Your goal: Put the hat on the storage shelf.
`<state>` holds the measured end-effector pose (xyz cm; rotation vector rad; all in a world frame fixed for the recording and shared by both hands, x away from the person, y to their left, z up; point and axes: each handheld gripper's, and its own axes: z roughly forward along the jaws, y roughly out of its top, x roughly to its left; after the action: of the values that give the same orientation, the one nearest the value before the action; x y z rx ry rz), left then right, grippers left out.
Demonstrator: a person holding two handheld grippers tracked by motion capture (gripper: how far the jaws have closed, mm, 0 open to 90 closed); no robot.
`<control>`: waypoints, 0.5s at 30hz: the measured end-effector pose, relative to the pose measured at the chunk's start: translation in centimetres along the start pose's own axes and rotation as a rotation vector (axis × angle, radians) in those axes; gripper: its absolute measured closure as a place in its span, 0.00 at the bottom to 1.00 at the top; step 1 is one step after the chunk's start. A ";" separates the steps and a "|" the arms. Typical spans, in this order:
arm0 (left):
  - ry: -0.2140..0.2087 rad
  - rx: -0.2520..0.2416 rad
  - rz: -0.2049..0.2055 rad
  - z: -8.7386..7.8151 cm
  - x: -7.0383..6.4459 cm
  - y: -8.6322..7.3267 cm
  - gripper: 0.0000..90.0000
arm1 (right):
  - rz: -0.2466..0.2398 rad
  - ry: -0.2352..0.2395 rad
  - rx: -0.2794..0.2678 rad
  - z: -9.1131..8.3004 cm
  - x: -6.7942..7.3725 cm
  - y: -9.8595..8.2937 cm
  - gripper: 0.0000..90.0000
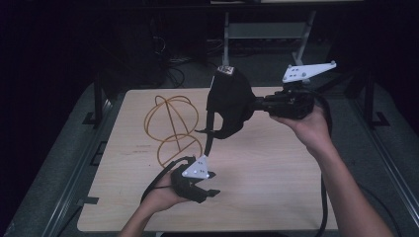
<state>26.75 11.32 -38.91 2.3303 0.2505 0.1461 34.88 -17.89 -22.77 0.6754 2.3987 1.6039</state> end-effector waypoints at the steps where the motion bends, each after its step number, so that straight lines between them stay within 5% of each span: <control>1: -0.001 -0.003 0.001 0.0 0.0 0.0 0.50 | -0.004 0.003 0.002 0.2 0.1 0.2 0.94; 15: -0.004 -0.017 0.012 -0.1 0.1 0.0 0.50 | -0.041 0.047 0.025 3.3 0.8 3.0 0.94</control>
<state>26.81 11.39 -38.81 2.3149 0.2324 0.1487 36.28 -13.85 -21.32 0.5954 2.4523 1.5936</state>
